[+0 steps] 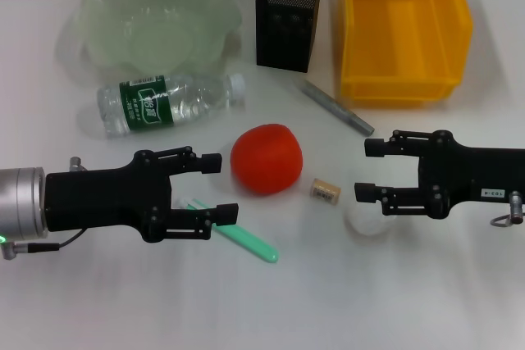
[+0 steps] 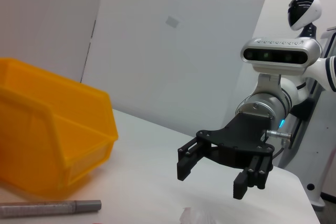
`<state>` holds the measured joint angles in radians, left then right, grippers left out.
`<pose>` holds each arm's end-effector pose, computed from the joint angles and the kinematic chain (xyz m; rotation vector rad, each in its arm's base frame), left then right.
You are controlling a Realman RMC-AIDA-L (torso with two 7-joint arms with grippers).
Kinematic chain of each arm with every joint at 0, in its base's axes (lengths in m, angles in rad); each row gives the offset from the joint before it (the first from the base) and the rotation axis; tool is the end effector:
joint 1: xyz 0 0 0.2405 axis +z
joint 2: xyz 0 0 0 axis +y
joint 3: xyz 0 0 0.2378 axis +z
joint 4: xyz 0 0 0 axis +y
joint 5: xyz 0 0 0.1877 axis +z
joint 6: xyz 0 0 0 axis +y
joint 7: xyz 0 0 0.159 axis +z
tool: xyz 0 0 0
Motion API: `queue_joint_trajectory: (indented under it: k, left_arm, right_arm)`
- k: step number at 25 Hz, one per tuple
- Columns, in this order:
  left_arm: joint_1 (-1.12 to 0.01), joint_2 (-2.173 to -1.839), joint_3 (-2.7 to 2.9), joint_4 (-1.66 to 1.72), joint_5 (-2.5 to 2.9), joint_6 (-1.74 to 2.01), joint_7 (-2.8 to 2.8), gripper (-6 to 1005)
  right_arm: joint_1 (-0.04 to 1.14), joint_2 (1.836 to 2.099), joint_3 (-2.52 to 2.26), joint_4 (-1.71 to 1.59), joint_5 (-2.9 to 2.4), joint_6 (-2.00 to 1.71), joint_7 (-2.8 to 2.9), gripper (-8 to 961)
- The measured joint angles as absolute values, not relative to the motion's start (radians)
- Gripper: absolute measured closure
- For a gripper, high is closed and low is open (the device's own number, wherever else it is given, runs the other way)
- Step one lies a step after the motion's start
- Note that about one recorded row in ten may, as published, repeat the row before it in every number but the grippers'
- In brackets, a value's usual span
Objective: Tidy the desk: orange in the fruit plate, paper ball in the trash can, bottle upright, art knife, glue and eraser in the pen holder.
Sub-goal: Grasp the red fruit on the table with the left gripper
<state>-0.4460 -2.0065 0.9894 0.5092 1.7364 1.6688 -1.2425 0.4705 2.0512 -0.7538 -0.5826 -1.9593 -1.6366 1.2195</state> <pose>-0.2319 0.2625 -0.0165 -2.8890 -0.5573 -0.8709 0.2407 0.2789 -0.0116 -2.8169 0.5025 0.7390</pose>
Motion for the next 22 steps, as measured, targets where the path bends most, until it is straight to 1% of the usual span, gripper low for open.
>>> queue_joint_trajectory:
  k: [22]
  left_arm:
    - [-0.443,-2.006,0.975,0.509,1.735,1.676,-1.242,159]
  right_arm:
    - [0.464,2.050,-0.745,-0.583,-1.959,-1.638,1.218,211]
